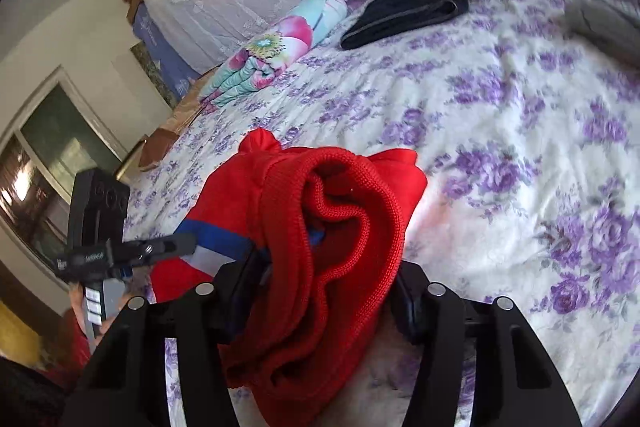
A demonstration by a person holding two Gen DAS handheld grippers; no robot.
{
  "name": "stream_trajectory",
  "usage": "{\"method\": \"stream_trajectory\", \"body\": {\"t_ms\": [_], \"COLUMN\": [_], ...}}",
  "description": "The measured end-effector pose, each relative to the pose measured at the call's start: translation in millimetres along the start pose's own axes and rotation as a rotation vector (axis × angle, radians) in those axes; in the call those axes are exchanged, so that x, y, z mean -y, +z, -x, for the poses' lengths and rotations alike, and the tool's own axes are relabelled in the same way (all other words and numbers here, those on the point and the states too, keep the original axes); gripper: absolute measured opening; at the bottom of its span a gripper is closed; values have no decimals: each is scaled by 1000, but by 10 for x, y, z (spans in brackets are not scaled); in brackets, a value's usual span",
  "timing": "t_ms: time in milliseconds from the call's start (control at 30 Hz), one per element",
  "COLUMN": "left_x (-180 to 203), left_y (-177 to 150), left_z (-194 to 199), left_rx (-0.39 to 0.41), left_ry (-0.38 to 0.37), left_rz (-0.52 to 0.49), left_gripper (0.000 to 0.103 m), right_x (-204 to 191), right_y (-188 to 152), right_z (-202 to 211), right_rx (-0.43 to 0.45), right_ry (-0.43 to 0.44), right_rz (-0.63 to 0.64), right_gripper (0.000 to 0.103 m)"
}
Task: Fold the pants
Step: 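Lift the folded jacket with both tools and place it on the navy garment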
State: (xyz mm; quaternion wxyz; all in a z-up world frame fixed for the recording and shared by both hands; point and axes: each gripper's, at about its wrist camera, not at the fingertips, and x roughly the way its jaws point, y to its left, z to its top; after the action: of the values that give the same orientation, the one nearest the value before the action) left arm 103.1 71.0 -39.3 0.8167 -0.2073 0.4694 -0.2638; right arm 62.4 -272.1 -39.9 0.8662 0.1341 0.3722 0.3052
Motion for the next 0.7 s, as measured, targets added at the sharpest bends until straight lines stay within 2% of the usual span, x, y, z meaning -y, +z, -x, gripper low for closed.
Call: {"method": "stream_trajectory", "body": {"t_ms": [33, 100, 167, 267, 367, 433, 500, 600, 700], "left_x": [5, 35, 80, 222, 493, 604, 585, 442, 465], "left_y": [5, 0, 31, 149, 300, 438, 697, 1149, 1594], "left_z": [14, 76, 167, 261, 338, 323, 168, -267, -554], "left_rx": [8, 24, 35, 42, 82, 91, 60, -35, -45], "left_ry": [-2, 16, 40, 57, 92, 107, 98, 105, 137], "left_rz": [0, -28, -56, -103, -210, -262, -251, -196, -215], "left_gripper": [61, 38, 28, 21, 21, 21, 21, 20, 20], "right_x": [-6, -14, -35, -118, -171, -62, 138, 402, 569], "right_y": [-4, 4, 42, 177, 337, 480, 645, 933, 1351], "right_z": [22, 68, 104, 204, 293, 267, 165, -96, -314], "right_rx": [5, 13, 14, 19, 38, 34, 10, -42, -65], "right_ry": [-1, 13, 25, 47, 44, 45, 53, 21, -22], "right_rz": [9, 18, 24, 57, 94, 73, 17, -37, -25], "right_gripper": [53, 49, 45, 43, 43, 43, 43, 43, 42]}}
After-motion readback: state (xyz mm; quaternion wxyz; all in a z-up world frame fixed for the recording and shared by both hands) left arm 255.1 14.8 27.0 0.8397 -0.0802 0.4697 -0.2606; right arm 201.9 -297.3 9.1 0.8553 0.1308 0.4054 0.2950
